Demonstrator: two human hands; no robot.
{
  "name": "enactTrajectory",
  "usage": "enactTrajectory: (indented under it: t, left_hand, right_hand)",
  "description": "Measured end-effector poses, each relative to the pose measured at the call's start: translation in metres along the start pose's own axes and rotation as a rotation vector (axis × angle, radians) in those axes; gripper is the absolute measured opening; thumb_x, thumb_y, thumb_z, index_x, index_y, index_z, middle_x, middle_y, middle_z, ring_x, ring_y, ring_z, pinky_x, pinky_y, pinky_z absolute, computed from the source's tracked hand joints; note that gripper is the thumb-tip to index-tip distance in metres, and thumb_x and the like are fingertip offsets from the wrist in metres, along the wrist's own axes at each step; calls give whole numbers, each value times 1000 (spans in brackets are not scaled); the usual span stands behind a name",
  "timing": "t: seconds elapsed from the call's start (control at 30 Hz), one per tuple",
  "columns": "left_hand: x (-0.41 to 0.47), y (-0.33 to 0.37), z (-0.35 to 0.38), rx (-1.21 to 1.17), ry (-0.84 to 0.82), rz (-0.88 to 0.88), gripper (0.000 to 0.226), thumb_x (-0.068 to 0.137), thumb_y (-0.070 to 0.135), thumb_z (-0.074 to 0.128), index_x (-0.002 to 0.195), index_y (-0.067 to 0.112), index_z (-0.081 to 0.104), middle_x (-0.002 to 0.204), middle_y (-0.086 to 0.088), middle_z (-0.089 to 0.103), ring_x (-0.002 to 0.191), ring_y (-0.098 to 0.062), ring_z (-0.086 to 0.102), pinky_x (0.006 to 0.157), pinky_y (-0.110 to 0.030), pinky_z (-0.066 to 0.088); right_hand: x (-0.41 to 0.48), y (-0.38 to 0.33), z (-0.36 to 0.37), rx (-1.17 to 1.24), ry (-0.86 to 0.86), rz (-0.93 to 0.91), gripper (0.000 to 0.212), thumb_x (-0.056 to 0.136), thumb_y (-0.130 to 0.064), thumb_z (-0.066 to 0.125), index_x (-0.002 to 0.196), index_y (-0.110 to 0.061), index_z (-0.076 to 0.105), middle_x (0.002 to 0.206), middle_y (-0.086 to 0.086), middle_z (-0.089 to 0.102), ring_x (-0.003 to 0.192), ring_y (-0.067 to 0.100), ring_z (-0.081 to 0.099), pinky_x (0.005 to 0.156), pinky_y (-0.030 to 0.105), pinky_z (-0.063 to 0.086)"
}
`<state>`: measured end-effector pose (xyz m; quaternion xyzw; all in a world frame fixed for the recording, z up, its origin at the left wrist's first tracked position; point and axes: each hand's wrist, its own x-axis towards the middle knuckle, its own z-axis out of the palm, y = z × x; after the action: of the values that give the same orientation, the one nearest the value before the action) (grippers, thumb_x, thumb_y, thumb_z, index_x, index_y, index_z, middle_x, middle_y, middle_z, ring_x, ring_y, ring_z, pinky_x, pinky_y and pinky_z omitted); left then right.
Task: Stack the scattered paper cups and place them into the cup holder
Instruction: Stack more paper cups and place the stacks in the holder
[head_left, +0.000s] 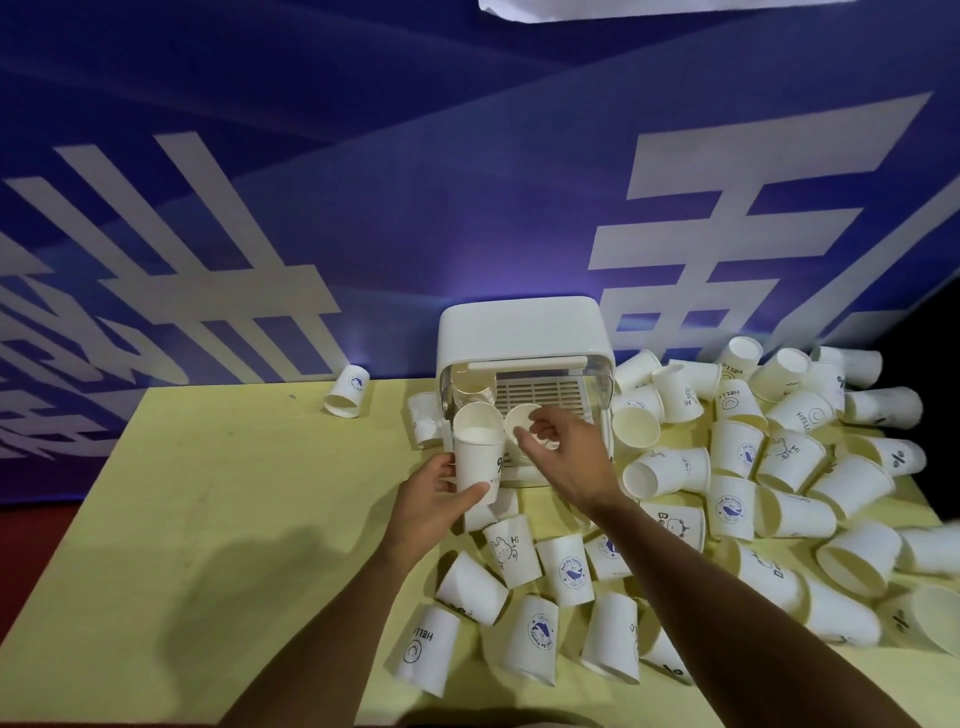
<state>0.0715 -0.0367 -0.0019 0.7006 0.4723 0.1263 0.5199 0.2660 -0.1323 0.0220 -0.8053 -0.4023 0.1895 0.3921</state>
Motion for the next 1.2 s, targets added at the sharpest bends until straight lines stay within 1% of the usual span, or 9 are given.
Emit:
enactTrajectory:
  t: [0.1, 0.23, 0.4, 0.53, 0.57, 0.7, 0.93, 1.1, 1.2]
  left_hand:
    - [0, 4, 13, -13, -38, 14, 52, 67, 48, 84, 113, 39, 61, 104, 15, 70, 92, -4, 67, 84, -35, 59]
    - [1, 21, 24, 10, -63, 56, 48, 74, 40, 83, 117, 34, 62, 103, 14, 70, 86, 4, 65, 75, -16, 52]
    - [5, 24, 27, -1, -109, 56, 55, 74, 38, 84, 123, 35, 60, 106, 14, 67, 90, 3, 65, 78, -16, 52]
    - [7, 13, 19, -2, -97, 31, 48, 76, 36, 84, 118, 28, 64, 111, 12, 67, 96, -1, 65, 83, -18, 51]
    - [7, 10, 16, -1, -84, 23, 45, 76, 36, 84, 116, 28, 64, 110, 12, 68, 97, -3, 65, 84, -20, 52]
    - [8, 0, 5, 27, -58, -2, 46, 77, 40, 83, 116, 27, 64, 108, 12, 68, 97, -3, 65, 88, -24, 53]
    - [10, -5, -11, 67, -2, -10, 49, 77, 36, 83, 120, 23, 63, 108, 10, 67, 99, -3, 63, 89, -24, 52]
    - [21, -7, -32, 144, 59, -39, 56, 78, 37, 82, 126, 21, 59, 117, 7, 63, 109, -12, 58, 94, -29, 49]
    - [30, -5, -47, 152, 95, -52, 58, 78, 36, 82, 128, 19, 58, 120, 5, 61, 114, -14, 56, 96, -30, 48]
  right_hand:
    - [-11, -1, -3, 53, -114, 33, 57, 82, -62, 68, 122, -21, 66, 102, -9, 70, 93, 3, 63, 85, 28, 55]
    - [-18, 1, -3, 71, -179, 60, 71, 77, -61, 75, 133, -23, 55, 108, -7, 68, 95, 8, 63, 87, 30, 55]
    - [-12, 1, -7, 51, -77, 17, 64, 78, -56, 75, 131, -26, 55, 111, -10, 66, 94, 5, 62, 81, 26, 53]
    - [-5, -6, -14, 115, 131, -62, 56, 81, -42, 76, 131, -31, 51, 115, -21, 58, 101, -2, 55, 81, 10, 44]
    - [-3, -8, -14, 107, 147, -74, 58, 82, -39, 76, 132, -29, 49, 117, -21, 55, 102, -2, 53, 82, 11, 42]
    - [7, -3, -3, 77, 125, -52, 63, 79, -37, 75, 134, -30, 44, 127, -9, 58, 112, 13, 56, 87, 33, 51]
    - [10, 7, 14, -108, 43, 33, 84, 77, -38, 82, 145, -18, 37, 142, 5, 51, 127, 24, 50, 101, 38, 45]
    - [6, -5, 19, -185, 120, -78, 60, 88, -36, 69, 140, -16, 46, 137, 5, 54, 123, 22, 51, 100, 36, 46]
    - [5, -17, 31, -141, 38, -177, 49, 90, -33, 66, 134, -17, 51, 128, 2, 58, 115, 19, 54, 94, 34, 48]
